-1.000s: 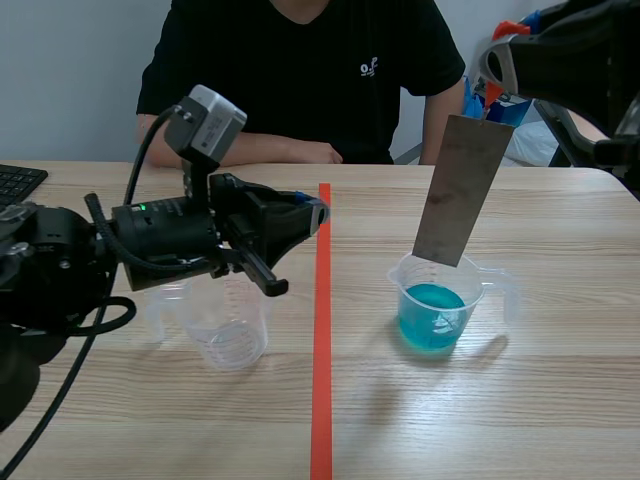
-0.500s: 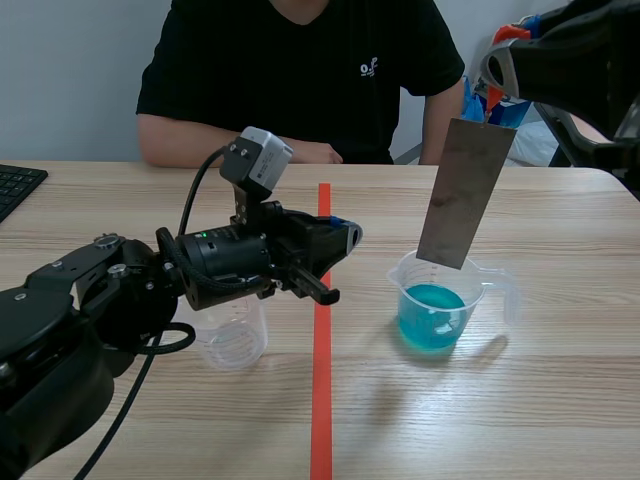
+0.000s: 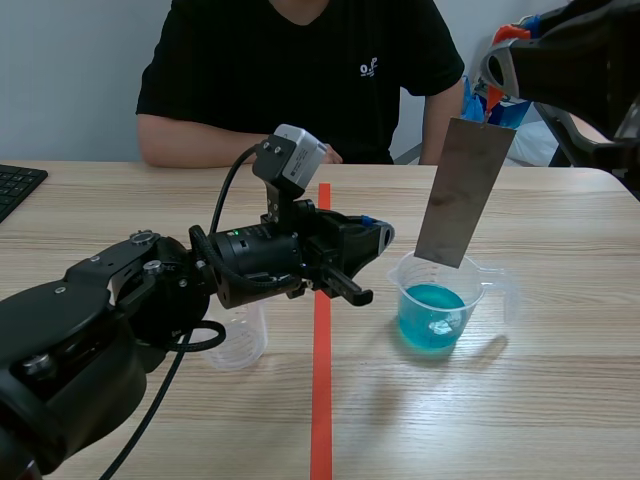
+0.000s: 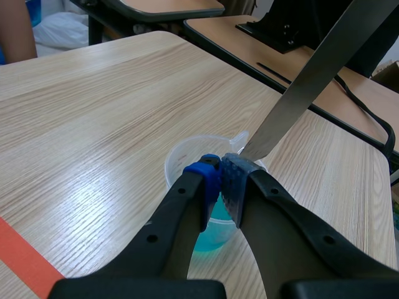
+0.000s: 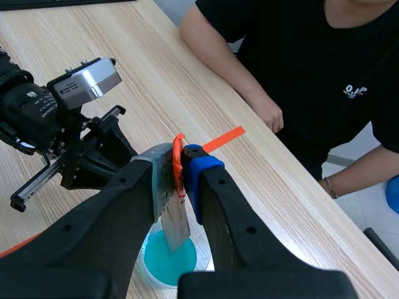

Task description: Do the redox reaction experiment.

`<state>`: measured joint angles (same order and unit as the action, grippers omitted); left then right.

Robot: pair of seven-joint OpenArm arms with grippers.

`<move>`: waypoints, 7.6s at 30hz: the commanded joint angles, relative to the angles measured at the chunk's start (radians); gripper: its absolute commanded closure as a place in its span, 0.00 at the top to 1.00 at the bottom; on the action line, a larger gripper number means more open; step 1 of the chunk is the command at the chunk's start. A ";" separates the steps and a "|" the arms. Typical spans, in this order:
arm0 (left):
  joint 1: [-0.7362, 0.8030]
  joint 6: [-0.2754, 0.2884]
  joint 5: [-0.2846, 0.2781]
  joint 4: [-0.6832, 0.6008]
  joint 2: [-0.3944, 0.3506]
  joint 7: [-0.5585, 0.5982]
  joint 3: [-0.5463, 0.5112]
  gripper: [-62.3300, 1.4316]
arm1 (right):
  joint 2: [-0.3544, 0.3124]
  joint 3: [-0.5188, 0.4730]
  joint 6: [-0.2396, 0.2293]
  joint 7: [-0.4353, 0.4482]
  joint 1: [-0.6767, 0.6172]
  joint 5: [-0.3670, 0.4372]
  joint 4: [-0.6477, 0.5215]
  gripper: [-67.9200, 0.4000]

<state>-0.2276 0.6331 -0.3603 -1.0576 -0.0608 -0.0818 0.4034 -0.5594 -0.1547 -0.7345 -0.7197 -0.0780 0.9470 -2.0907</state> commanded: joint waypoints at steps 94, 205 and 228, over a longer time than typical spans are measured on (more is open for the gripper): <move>1.127 -0.119 0.630 -0.435 -0.238 0.653 -0.877 0.09 | 0.006 0.004 0.000 -0.001 0.017 0.042 0.024 0.02; 1.227 -0.186 0.852 -0.429 -0.120 0.718 -0.877 0.09 | 0.006 -0.039 -0.011 0.058 0.029 0.050 0.148 0.02; 1.227 -0.186 0.852 -0.429 -0.120 0.718 -0.877 0.09 | 0.094 0.149 -0.011 0.247 0.064 -0.294 0.351 0.02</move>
<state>0.9867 0.4477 0.4984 -1.4853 -0.1852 0.6247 -0.4652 -0.4564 -0.0032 -0.7383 -0.4931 -0.0311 0.6491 -1.7363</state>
